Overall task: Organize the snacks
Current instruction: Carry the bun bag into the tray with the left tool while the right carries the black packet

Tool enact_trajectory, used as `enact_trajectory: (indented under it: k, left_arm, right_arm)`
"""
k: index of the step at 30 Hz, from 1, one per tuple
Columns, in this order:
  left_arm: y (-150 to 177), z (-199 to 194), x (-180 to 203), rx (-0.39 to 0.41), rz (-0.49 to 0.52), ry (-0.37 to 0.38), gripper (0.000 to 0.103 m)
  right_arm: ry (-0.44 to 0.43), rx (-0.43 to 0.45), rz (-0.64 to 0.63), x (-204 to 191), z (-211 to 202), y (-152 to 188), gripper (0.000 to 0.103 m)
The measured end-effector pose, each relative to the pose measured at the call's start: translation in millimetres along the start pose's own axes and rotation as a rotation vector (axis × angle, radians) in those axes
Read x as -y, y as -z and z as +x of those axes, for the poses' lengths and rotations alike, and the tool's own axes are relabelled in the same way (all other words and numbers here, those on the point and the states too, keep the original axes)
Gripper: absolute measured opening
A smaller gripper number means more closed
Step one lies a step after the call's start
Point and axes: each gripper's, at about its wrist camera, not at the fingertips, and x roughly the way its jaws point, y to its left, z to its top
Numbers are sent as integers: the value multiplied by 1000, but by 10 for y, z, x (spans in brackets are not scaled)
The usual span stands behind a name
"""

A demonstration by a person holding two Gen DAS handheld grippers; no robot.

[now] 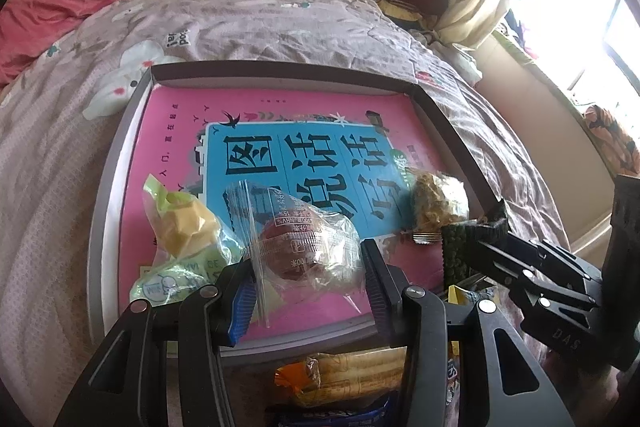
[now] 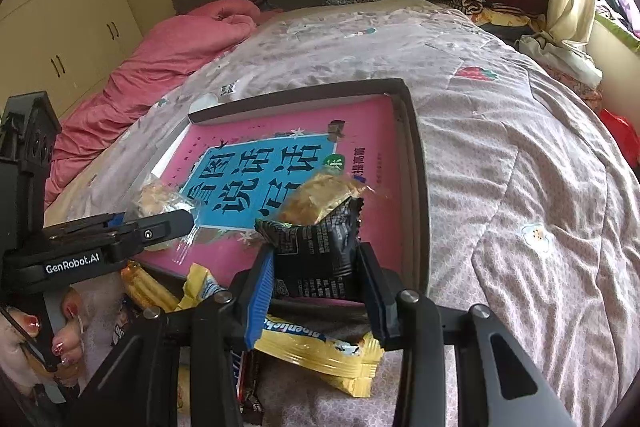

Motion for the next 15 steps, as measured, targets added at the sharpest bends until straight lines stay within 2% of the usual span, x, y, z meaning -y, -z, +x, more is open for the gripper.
enact_trajectory:
  k: [15]
  left_arm:
    - [23,75,-33,-21,-5,-8,50]
  right_arm:
    - [51,1,20,78,-18,-15,42]
